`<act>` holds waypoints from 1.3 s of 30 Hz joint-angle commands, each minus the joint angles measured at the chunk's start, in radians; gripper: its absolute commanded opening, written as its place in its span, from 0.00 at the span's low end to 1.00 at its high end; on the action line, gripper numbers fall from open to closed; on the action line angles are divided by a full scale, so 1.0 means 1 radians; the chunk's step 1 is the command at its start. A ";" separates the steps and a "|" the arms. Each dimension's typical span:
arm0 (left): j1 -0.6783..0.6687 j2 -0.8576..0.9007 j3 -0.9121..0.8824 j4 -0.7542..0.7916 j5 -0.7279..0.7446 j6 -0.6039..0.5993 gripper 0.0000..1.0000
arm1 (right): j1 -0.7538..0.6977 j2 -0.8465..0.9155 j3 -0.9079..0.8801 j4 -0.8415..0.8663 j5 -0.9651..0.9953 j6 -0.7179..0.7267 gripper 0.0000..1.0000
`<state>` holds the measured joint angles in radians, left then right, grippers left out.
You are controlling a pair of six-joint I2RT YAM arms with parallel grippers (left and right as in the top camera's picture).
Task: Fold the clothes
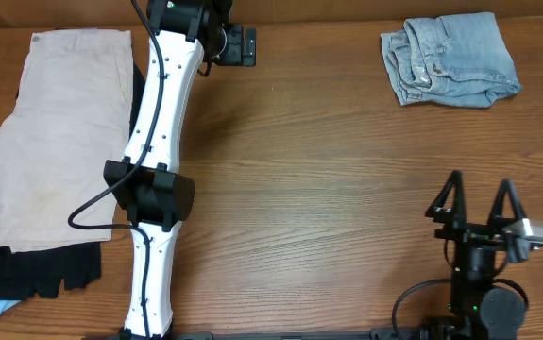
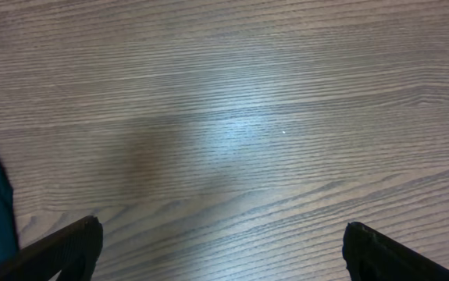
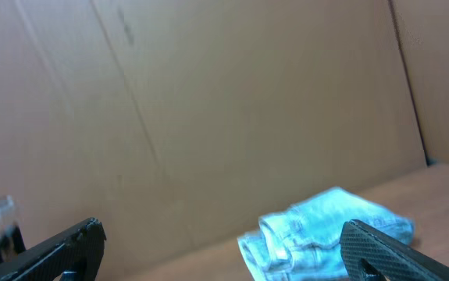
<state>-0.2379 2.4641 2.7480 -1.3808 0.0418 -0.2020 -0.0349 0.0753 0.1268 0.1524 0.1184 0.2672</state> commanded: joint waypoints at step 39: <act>0.001 0.018 0.019 0.001 0.000 0.015 1.00 | 0.016 -0.072 -0.119 -0.229 -0.053 -0.059 1.00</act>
<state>-0.2379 2.4641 2.7480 -1.3804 0.0418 -0.2020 -0.0242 0.0154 0.0181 -0.0795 0.0734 0.2123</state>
